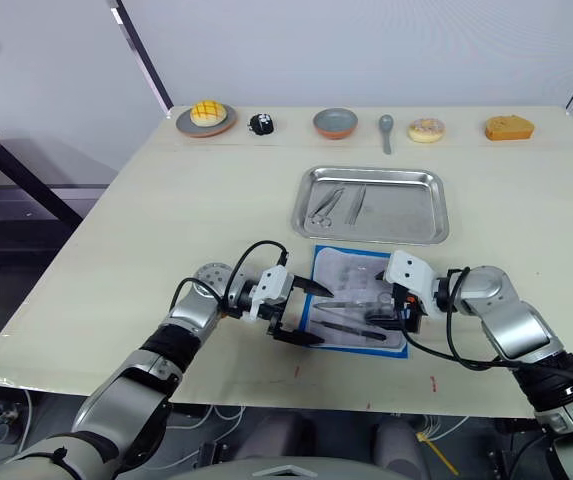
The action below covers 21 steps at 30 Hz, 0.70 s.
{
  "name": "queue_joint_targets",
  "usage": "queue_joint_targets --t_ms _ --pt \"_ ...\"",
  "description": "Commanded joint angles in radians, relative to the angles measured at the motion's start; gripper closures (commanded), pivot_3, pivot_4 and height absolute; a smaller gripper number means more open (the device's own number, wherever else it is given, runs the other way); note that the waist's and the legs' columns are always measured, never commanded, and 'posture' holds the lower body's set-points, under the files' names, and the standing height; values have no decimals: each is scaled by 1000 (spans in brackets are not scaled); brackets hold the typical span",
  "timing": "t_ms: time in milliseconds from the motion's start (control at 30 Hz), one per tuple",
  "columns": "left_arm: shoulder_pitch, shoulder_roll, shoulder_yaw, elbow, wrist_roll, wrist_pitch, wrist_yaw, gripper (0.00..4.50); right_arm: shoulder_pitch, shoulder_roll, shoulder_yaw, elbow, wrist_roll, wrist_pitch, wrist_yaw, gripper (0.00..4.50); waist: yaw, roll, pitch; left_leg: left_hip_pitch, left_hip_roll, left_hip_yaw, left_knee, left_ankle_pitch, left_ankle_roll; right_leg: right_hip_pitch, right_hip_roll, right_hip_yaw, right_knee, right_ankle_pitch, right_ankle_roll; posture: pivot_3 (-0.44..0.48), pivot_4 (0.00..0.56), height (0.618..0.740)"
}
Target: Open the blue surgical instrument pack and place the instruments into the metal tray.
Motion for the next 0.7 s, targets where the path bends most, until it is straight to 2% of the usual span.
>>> queue_joint_targets --t_ms 33,567,667,700 --pt "91 4 -64 98 111 59 59 77 -23 7 -1 -1 -6 -13 15 0 0 0 0 0 0 0 0 0 0 0 0 0 0 0 0 0 150 740" --pt "94 5 -61 86 108 70 65 77 -31 18 5 6 -27 -1 50 0 0 0 0 0 0 -1 0 0 0 0 -1 0 0 -1 1 0 150 740" --pt "94 5 -62 86 108 71 64 0 -30 18 9 8 -32 1 53 796 0 0 0 0 0 -1 0 0 0 0 -1 0 0 -1 1 0 150 740" --pt "94 4 -62 86 108 71 63 0 -29 17 10 9 -34 2 55 1318 0 0 0 0 0 -1 0 0 0 0 -1 0 0 -1 1 0 150 740"
